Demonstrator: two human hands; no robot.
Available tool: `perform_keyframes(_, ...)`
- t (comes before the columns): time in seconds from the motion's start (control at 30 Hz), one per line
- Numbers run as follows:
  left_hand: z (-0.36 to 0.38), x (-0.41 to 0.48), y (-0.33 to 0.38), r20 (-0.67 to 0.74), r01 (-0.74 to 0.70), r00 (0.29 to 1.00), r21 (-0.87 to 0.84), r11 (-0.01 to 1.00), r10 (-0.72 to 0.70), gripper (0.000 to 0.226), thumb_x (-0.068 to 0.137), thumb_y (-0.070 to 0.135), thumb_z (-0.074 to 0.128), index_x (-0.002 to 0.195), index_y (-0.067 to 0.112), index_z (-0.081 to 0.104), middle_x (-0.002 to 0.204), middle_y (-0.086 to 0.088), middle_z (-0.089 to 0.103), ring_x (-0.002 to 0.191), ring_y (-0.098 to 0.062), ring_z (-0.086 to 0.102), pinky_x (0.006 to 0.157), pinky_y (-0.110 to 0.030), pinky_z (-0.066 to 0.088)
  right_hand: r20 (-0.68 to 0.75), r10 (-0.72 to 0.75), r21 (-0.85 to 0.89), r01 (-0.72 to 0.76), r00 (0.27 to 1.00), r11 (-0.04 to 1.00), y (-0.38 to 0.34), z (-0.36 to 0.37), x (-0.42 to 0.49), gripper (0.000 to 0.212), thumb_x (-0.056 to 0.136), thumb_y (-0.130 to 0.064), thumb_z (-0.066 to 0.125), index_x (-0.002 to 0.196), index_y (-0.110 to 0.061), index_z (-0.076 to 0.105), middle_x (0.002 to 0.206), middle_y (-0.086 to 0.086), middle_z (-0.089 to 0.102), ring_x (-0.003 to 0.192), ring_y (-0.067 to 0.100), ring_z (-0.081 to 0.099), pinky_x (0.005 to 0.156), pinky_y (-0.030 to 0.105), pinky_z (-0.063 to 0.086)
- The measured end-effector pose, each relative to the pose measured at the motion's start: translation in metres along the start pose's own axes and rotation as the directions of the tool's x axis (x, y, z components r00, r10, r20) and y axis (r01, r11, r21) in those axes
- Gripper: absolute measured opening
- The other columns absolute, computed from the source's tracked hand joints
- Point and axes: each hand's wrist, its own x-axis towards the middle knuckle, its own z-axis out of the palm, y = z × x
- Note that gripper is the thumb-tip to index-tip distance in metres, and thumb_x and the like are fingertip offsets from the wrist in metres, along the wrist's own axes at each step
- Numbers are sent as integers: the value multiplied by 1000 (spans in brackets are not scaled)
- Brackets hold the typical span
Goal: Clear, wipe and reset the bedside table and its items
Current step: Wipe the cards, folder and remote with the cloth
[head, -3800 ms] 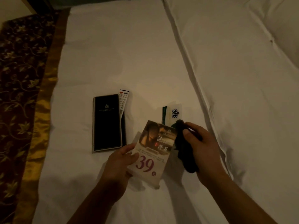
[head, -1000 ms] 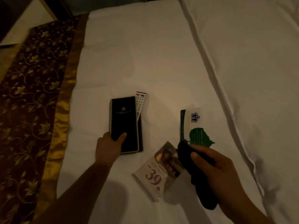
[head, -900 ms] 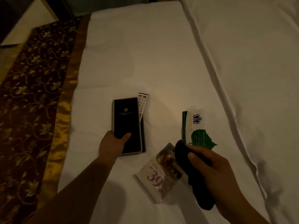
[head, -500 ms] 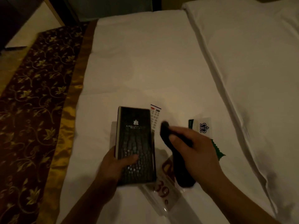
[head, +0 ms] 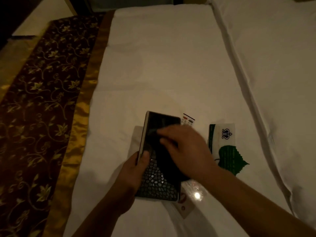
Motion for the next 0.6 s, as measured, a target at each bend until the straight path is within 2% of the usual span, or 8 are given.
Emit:
perform_keyframes(0.07,1,0,0,6,12,1000,16,1000,-12,54,77,66,48,107,28,70,100,7,78,91,-10,75,67,-20,58,-152,83,-53,-92,985,994,9,-5,23,28,94,-24,58,120,-27,67,114,-5,70,101,18,56,80,22,38)
perform_keyframes(0.13,3,1,-3,23,16,1000,21,1000,-17,58,77,68,44,109,28,70,100,8,78,92,-9,74,67,-19,58,-172,100,-145,-125,980,981,12,-1,39,28,96,-24,56,122,-24,67,116,-3,69,102,21,54,78,25,39)
perform_keyframes(0.23,6,0,-6,25,39,999,-20,999,-38,62,78,69,40,112,28,70,102,6,79,93,-12,75,66,-22,59,12,-43,-264,45,999,964,-1,9,18,25,91,-20,61,114,-24,70,116,-6,70,94,22,55,69,23,36)
perform_keyframes(0.33,1,1,-9,-35,78,996,-102,992,-82,69,78,74,35,112,26,72,103,-5,79,93,-23,76,64,-30,61,178,-215,-172,246,960,954,-16,13,-35,24,80,-16,72,104,-22,73,107,-4,73,84,22,60,70,29,52)
perform_keyframes(0.4,-3,3,-10,-52,113,991,-129,985,-120,72,77,77,35,104,26,78,101,-11,79,91,-30,76,62,-35,61,262,-315,-100,351,912,931,-26,20,-69,23,86,-21,65,107,-26,71,110,-8,71,88,21,62,71,33,55)
perform_keyframes(0.47,-4,4,-11,-34,123,991,-158,980,-129,73,78,77,38,109,23,76,105,-14,77,94,-33,75,64,-36,62,285,-370,-77,406,884,911,-27,20,-88,23,92,-25,56,110,-29,69,112,-10,70,87,17,63,68,30,54)
perform_keyframes(0.53,-2,4,-14,-51,98,993,-181,979,-108,72,80,72,40,119,21,70,107,-11,77,95,-29,75,65,-34,62,238,-315,-133,352,919,927,-13,11,-87,26,86,-20,61,110,-26,70,110,-7,71,82,19,63,65,30,55)
perform_keyframes(0.6,0,2,-18,-35,56,997,-186,981,-64,68,86,67,40,129,20,64,117,-9,75,105,-26,73,74,-32,61,138,-139,-242,169,981,955,8,-3,-73,37,72,-10,78,107,-22,73,105,-5,74,74,19,60,62,27,51)
